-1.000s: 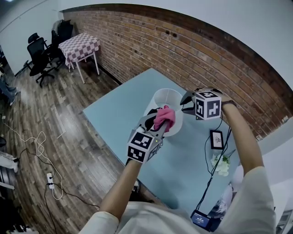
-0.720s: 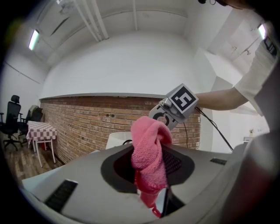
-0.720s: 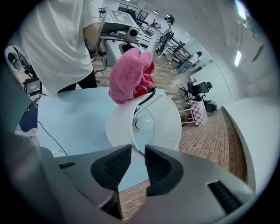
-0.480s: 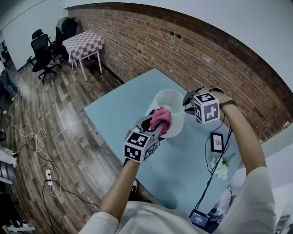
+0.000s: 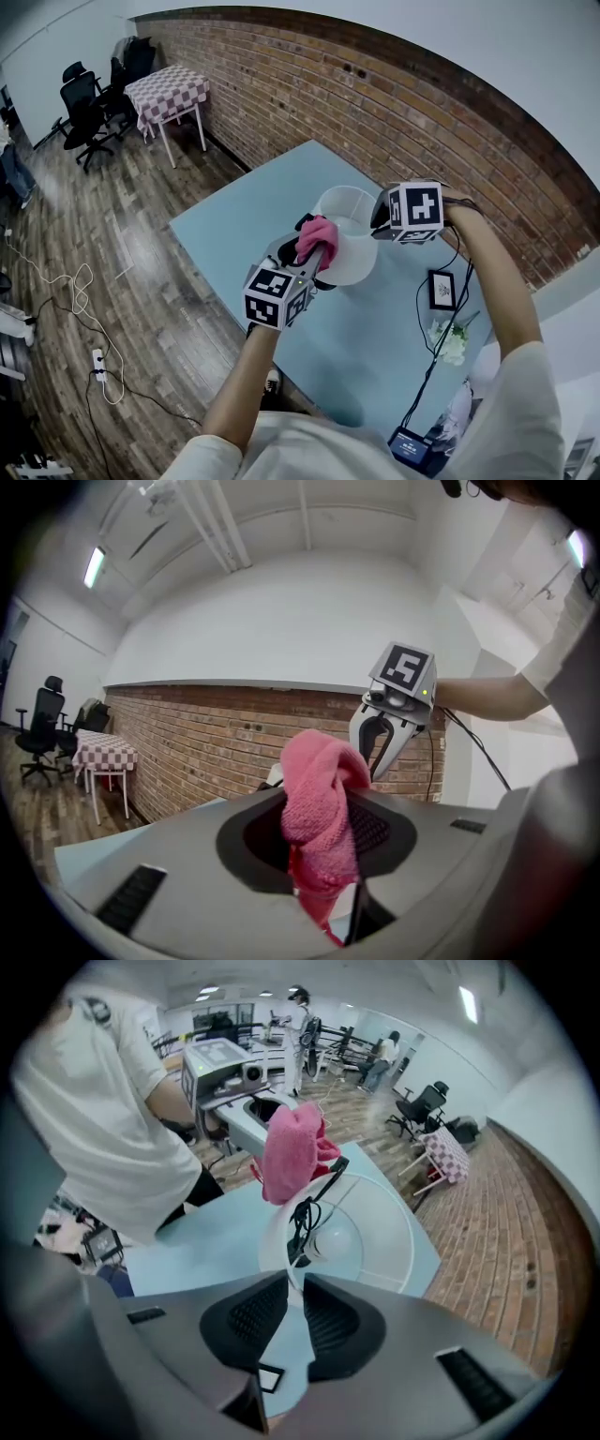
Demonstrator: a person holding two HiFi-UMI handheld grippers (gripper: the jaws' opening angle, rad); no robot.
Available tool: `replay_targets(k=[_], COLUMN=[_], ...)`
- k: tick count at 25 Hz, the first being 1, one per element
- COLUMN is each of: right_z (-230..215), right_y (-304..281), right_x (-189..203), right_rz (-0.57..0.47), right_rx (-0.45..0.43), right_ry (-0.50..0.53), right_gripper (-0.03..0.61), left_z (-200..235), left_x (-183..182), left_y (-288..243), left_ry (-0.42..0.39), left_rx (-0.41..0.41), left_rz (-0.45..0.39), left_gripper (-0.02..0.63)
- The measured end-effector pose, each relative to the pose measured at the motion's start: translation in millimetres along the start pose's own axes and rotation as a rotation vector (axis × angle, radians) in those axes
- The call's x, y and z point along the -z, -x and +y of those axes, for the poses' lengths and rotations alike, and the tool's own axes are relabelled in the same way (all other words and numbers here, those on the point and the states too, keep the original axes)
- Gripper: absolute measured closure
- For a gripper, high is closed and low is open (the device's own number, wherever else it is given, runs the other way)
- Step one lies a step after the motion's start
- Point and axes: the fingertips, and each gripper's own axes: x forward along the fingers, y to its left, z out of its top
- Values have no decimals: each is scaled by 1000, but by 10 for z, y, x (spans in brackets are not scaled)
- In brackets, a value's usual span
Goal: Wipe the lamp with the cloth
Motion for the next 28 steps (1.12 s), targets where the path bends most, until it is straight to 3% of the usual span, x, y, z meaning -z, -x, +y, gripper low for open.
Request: replay_targets(k=[8, 14, 20, 28], right_z=[181, 246, 245, 246], right_y=[49, 66, 68, 64], right_x=[-154, -214, -216, -207], right_rz=[-57, -106, -133, -153], right_rx=[-143, -187, -178, -186], right_ry=[-192, -242, -270, -311], right_gripper=[530, 551, 552, 541], left_z=[-71, -92, 5, 170], left_x=[-71, 170, 464, 905], left_y=[-82, -159, -177, -173], left_ry=[-10, -19, 44, 190], left_rx=[13, 11, 22, 20], left_rz=[-13, 45, 86, 130], left_gripper=[476, 472, 466, 465])
